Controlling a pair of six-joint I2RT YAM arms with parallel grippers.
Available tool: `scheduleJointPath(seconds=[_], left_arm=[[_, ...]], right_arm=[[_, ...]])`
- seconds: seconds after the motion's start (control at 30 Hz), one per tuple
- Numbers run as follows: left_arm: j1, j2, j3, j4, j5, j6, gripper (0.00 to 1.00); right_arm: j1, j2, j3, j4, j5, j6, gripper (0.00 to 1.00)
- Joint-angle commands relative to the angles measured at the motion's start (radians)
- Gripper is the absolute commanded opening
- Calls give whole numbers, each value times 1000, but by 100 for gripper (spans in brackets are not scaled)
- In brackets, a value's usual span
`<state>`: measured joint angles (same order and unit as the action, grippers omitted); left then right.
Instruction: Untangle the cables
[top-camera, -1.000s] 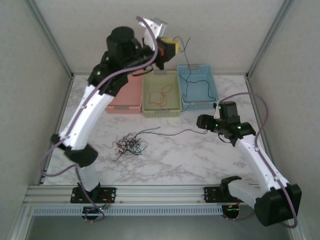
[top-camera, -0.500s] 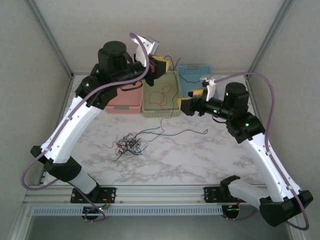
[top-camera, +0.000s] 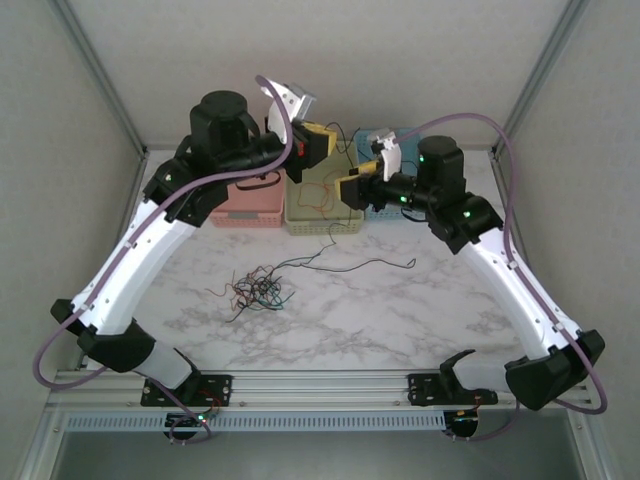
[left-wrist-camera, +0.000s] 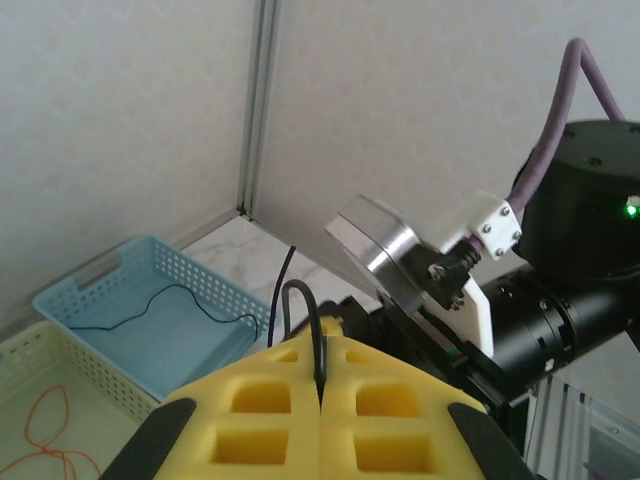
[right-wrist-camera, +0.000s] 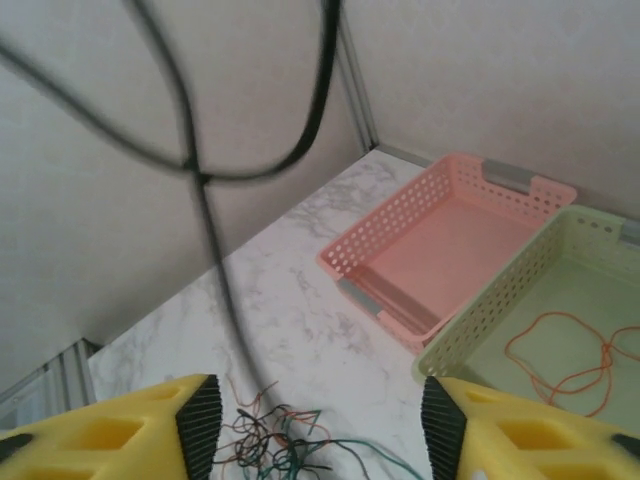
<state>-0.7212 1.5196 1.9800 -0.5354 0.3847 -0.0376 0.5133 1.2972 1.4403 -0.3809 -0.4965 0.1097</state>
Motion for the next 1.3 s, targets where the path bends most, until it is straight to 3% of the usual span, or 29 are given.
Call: scheduleJointPath(seconds=[0.0, 0.03, 0.07, 0.27, 0.33, 0.37, 0.4, 0.63, 0.8, 1.07, 1.27], left_arm=[[-1, -57, -27, 20, 3, 4, 0], [-1, -65, -37, 22, -5, 5, 2], [-1, -71, -42, 21, -12, 6, 15], [-2, -149, -115, 19, -109, 4, 58], [-1, -201, -176, 35, -173, 14, 76], [-1, -227, -209, 41, -215, 19, 93], [-1, -257, -236, 36, -264, 20, 100], [0, -438, -411, -65, -531, 32, 100], [2, -636, -638, -96, -673, -19, 100], [2, -862, -849, -202, -672, -91, 100], [2, -970, -939, -253, -746, -133, 100]], right_arm=[[7, 4, 55, -43, 52, -22, 24], [7, -4, 50, -47, 69, -22, 12], [7, -16, 45, -50, 97, -17, 0], [3, -21, 124, -90, 307, -34, 0], [-6, 27, 214, -124, 372, -45, 0], [-11, 51, 256, -137, 400, -44, 0], [-18, 77, 303, -148, 427, -41, 0], [-67, 274, 628, -211, 564, -1, 0], [-104, 428, 858, -273, 638, 43, 0], [-166, 645, 1182, -354, 751, 55, 0], [-197, 684, 1192, -276, 829, 70, 0]])
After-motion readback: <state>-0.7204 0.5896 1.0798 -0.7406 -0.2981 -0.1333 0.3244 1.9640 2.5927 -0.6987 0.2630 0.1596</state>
